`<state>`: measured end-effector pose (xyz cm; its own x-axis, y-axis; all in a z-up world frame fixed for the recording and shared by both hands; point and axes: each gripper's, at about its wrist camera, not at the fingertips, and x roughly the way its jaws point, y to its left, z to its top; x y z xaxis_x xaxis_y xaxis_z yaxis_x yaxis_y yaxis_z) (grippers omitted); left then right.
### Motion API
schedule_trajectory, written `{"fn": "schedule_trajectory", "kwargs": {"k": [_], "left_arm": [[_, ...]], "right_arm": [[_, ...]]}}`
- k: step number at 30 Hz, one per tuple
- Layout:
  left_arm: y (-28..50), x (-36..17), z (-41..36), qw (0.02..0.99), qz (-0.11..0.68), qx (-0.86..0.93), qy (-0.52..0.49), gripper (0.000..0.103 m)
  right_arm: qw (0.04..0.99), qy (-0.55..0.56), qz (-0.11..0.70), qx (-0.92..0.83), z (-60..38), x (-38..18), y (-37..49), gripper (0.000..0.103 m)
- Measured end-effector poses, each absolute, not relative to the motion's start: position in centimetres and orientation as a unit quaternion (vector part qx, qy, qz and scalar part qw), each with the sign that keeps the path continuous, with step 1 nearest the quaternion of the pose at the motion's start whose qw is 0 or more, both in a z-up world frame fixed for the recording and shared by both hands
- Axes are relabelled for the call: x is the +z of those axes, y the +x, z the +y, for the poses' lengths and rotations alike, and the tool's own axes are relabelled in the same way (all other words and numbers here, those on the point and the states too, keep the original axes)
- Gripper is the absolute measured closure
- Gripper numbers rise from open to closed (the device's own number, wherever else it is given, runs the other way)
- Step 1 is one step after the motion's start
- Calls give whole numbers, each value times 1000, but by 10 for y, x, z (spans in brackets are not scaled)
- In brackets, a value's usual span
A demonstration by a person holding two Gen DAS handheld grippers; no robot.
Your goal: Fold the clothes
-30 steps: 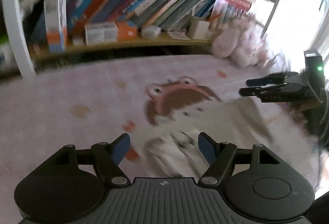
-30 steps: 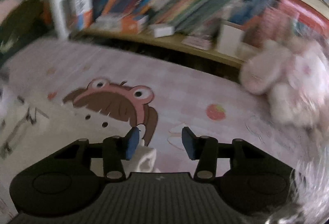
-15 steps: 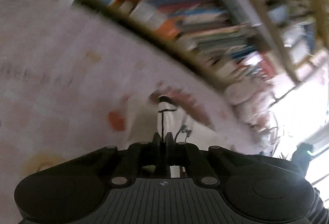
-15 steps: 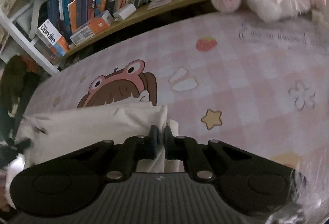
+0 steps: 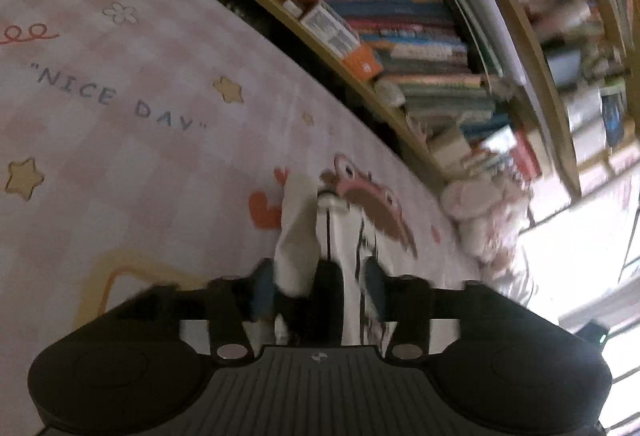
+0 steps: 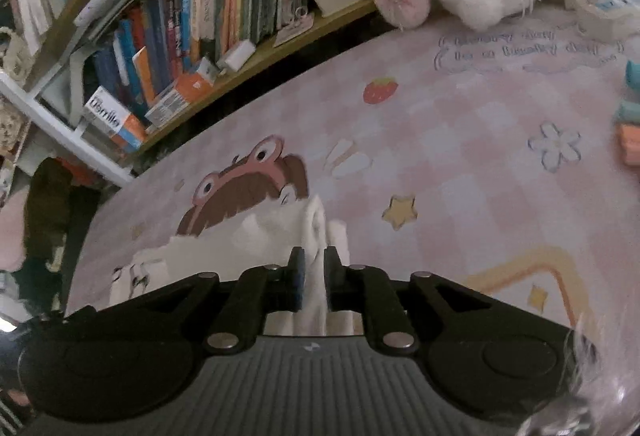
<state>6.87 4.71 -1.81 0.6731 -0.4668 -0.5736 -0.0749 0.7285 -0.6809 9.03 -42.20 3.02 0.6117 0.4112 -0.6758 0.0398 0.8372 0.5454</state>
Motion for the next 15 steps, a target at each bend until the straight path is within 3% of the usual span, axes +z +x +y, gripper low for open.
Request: {"fn": "schedule_trajectory", "kwargs": {"k": [3,6,7,8,15], "left_arm": [[60,-20,37,844,395,-127,-341,46],[57,-25,28,844,405,-126,-327,53],[58,-27,26,844,411,-124,-321,79],[59,-29,24,843,415,-123,-320,91],[62,-39,35,829,420,-120,-349,95]], "right_arm": [[857,246,436,122,-412,35,78,75],[857,220,448,126,-399,33,71,76],[857,214,450,128,-395,31,70,81],[858,208,453,128,-393,30,69,99],[853,207,465,115,-394,21,67,99]]}}
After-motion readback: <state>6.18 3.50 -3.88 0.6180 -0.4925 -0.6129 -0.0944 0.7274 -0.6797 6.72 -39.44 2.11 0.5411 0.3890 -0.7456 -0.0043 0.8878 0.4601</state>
